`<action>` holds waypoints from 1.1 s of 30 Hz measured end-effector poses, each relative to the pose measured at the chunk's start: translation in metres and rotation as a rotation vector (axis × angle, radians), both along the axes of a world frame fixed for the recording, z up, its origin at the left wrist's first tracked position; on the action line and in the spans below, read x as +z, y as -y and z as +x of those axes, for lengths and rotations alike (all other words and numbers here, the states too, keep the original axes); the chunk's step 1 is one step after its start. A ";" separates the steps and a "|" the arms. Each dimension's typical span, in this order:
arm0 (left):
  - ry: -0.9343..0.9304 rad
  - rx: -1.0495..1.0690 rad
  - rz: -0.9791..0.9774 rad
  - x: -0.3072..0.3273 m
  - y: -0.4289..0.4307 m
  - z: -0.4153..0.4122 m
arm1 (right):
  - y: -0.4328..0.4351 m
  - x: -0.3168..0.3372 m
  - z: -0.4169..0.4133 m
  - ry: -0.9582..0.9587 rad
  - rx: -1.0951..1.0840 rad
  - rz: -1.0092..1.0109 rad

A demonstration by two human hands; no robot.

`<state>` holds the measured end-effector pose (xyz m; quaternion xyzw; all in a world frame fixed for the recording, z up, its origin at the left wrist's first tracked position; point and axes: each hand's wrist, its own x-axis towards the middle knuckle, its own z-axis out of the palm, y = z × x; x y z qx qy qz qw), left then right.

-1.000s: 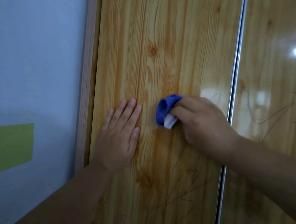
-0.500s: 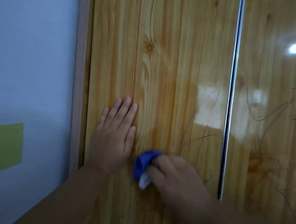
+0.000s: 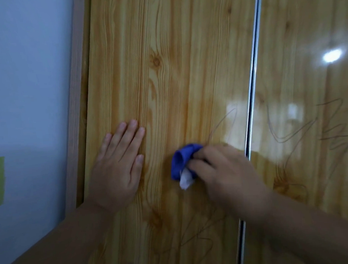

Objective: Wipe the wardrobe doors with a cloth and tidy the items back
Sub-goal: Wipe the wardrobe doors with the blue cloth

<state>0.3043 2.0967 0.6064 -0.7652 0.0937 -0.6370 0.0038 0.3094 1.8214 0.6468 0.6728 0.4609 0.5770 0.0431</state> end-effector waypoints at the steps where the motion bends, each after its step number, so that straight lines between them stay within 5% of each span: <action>1: 0.002 0.001 -0.002 0.000 0.000 0.000 | 0.005 0.018 0.001 0.019 -0.009 0.051; 6: 0.001 -0.007 -0.005 0.000 0.002 -0.002 | 0.021 0.098 0.001 0.037 -0.031 0.307; 11: -0.011 0.003 -0.015 -0.001 0.003 -0.003 | 0.008 0.084 0.003 0.015 -0.013 0.422; 22: -0.016 0.021 -0.010 0.000 0.001 -0.001 | -0.028 -0.075 -0.007 -0.101 0.003 0.097; 29: -0.043 0.031 -0.057 0.006 0.014 -0.014 | -0.010 -0.048 -0.042 -0.324 -0.012 0.070; 33: -0.014 0.015 -0.074 0.029 0.030 -0.020 | 0.023 0.001 -0.056 -0.206 0.055 0.193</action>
